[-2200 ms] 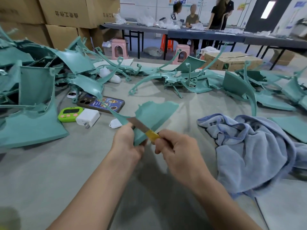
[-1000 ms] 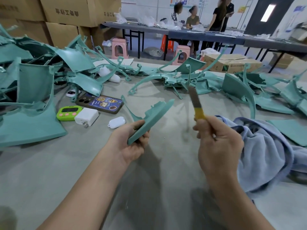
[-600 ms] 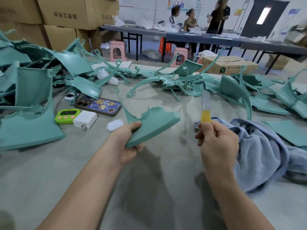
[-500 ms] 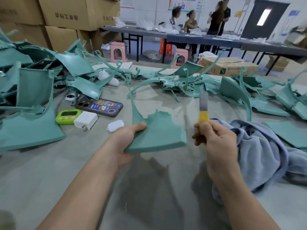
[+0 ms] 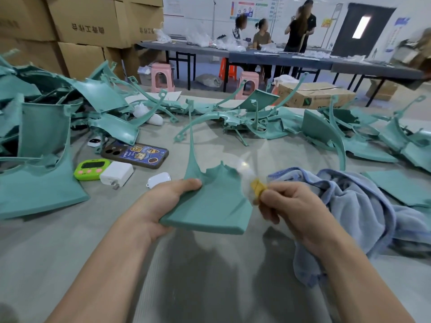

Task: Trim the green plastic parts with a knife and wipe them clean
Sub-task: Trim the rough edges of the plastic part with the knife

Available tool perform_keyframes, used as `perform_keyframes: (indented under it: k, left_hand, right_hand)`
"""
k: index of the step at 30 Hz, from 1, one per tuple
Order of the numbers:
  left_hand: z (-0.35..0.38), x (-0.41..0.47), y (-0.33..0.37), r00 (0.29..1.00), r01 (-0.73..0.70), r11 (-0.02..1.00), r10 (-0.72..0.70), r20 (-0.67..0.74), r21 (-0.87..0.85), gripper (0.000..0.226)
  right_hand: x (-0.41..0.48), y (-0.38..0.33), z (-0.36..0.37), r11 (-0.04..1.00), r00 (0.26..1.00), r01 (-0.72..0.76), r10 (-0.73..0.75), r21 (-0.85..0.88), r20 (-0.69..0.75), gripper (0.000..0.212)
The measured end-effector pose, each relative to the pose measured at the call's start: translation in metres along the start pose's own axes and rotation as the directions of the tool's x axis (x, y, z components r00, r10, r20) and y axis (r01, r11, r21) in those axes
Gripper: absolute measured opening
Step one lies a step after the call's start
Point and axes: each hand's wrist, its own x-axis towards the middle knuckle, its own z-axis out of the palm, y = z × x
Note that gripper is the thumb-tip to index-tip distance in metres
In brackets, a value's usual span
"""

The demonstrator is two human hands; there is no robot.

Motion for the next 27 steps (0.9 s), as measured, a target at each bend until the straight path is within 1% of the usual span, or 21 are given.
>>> perform_keyframes:
  k: [1,2,3,5,6,7,8,10,11,12,13,14,15,17,19,21,23,24,25,26,27]
  left_hand:
    - [-0.001,0.0,-0.001,1.0,0.007,1.0,-0.007,0.011,0.012,0.019]
    - [-0.002,-0.001,-0.001,1.0,0.016,0.999,-0.017,0.026,0.029,0.019]
    - [-0.002,-0.001,-0.002,0.999,0.027,0.999,-0.029,0.044,0.041,0.019]
    - [-0.002,-0.002,-0.002,0.997,0.032,0.999,-0.035,0.076,0.039,0.021]
    - [-0.002,-0.002,-0.001,0.996,0.023,0.999,-0.027,0.088,0.04,0.022]
    - [-0.002,-0.003,-0.002,0.996,0.012,0.998,-0.017,0.089,0.058,0.021]
    - [-0.001,-0.002,-0.003,0.997,-0.008,0.995,0.0,0.082,0.103,0.019]
    - [0.0,0.001,-0.006,0.997,-0.064,0.968,0.054,0.048,0.241,0.011]
    - [0.001,0.003,-0.008,0.996,-0.087,0.944,0.08,0.035,0.317,0.011]
    - [0.003,0.004,-0.01,0.994,-0.108,0.918,0.101,0.038,0.382,0.01]
    - [0.004,0.005,-0.012,0.992,-0.126,0.896,0.113,0.055,0.426,0.008]
    - [0.005,0.006,-0.015,0.99,-0.139,0.882,0.119,0.073,0.45,0.007]
    - [0.005,0.007,-0.016,0.989,-0.145,0.879,0.124,0.076,0.453,0.007]
    - [0.005,0.009,-0.015,0.988,-0.153,0.914,0.155,0.024,0.375,0.013]
    - [0.004,0.012,-0.012,0.985,-0.163,0.967,0.172,-0.027,0.195,0.022]
    - [0.004,0.01,-0.008,0.983,-0.184,0.982,0.183,0.029,0.05,0.027]
    - [0.008,0.009,-0.01,0.978,-0.188,0.982,0.187,0.097,0.002,0.039]
    - [0.011,0.01,-0.013,0.977,-0.193,0.981,0.192,0.092,0.002,0.04]
    - [0.014,0.011,-0.015,0.978,-0.206,0.978,0.206,0.036,0.009,0.035]
    - [0.016,0.012,-0.016,0.971,-0.229,0.973,0.23,-0.059,0.021,0.028]
    - [0.017,0.013,-0.016,0.951,-0.262,0.964,0.267,-0.154,0.052,0.022]
  right_hand:
    - [-0.002,-0.003,0.003,1.0,0.997,-0.013,0.013,0.003,0.075,0.021]
    - [-0.001,-0.002,0.007,0.999,0.997,-0.028,0.029,-0.025,0.065,0.023]
    - [0.001,0.002,0.008,0.997,0.999,-0.046,0.044,-0.069,-0.032,0.027]
    - [0.005,0.005,0.009,0.984,0.949,-0.127,0.083,-0.128,-0.305,0.032]
    - [0.007,0.004,0.008,0.984,0.919,-0.161,0.119,-0.081,-0.375,0.032]
    - [0.007,0.003,0.008,0.984,0.905,-0.175,0.173,0.029,-0.388,0.031]
    - [0.006,0.001,0.007,0.965,0.91,-0.183,0.239,0.189,-0.338,0.029]
    - [0.003,-0.005,0.011,0.854,0.944,-0.242,0.318,0.46,-0.093,0.019]
    - [0.001,-0.005,0.015,0.825,0.946,-0.293,0.322,0.483,0.024,0.016]
    - [-0.002,-0.004,0.02,0.843,0.939,-0.338,0.331,0.418,0.092,0.015]
    - [-0.003,-0.002,0.025,0.879,0.933,-0.359,0.348,0.314,0.094,0.016]
    - [-0.002,-0.001,0.029,0.901,0.931,-0.361,0.361,0.24,0.047,0.02]
    - [-0.001,0.0,0.034,0.909,0.931,-0.352,0.365,0.224,-0.018,0.024]
    - [0.002,-0.001,0.042,0.903,0.92,-0.296,0.358,0.311,-0.163,0.028]
    - [0.005,0.0,0.045,0.873,0.884,-0.208,0.361,0.442,-0.297,0.024]
    - [0.008,0.0,0.049,0.812,0.856,-0.127,0.379,0.57,-0.35,0.02]
    - [0.009,0.001,0.053,0.776,0.863,-0.102,0.38,0.622,-0.332,0.018]
    - [0.009,0.002,0.055,0.78,0.875,-0.117,0.374,0.614,-0.308,0.018]
    - [0.008,0.002,0.057,0.801,0.887,-0.145,0.365,0.581,-0.283,0.019]
    - [0.007,0.001,0.057,0.844,0.893,-0.167,0.348,0.51,-0.285,0.022]
    - [0.006,0.003,0.054,0.915,0.889,-0.178,0.307,0.362,-0.34,0.025]
